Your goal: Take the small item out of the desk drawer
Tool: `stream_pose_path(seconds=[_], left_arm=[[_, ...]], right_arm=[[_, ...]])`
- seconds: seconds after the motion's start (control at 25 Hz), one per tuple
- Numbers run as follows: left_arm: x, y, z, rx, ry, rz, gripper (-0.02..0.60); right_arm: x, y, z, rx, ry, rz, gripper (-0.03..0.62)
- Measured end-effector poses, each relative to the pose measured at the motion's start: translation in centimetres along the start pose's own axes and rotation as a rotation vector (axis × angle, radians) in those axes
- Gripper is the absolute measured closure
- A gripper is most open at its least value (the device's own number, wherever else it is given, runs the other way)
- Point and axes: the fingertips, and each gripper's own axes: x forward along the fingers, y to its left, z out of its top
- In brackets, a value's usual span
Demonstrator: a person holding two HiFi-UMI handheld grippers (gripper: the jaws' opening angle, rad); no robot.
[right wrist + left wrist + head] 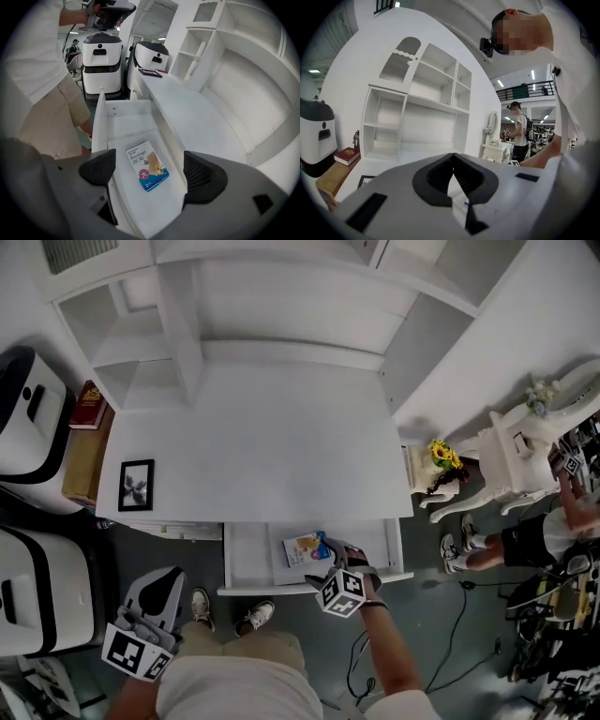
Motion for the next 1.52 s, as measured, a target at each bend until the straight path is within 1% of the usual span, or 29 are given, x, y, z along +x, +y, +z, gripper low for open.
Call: stream_pose_path(seconds=[0.16,0.28,0.48,0.84,1.0,1.28,1.52], left_arm=[[-1.1,1.0,-0.6,-0.016,0.025,0.059,0.566],[-1.4,1.2,-1.0,-0.023,0.037,0.081,0.566],[-1.6,1.6,-1.9,-0.039,0.053,0.107,0.566],[-3.2,2.4,-2.7,-0.058,0.073,0.163,0.566],[-3.7,2.8,-3.1,-0.062,0.086,0.173,0.566],[-3.2,2.8,-3.4,-0.065,0.106,0.165,0.566],[-3.3,3.1,-3.8,-0.075,0.120,0.170,0.566]], right_arm=[[3.2,0.3,-0.9,-0.022,0.045,0.091,0.130],[5.2,0.8,-1.6,-0.042,0.081,0.143,0.129],[7.6,1.4,-2.5,-0.094,0.126,0.203,0.129],[10.5,2.1,-3.9,-0.181,0.203,0.273,0.129],[11.5,2.5,-3.9,-0.221,0.219,0.299,0.129],[12.6,2.5,-4.6,-0.242,0.245,0.320,0.129],[13.1,2.4,-4.9,-0.195,0.275,0.383,0.121]])
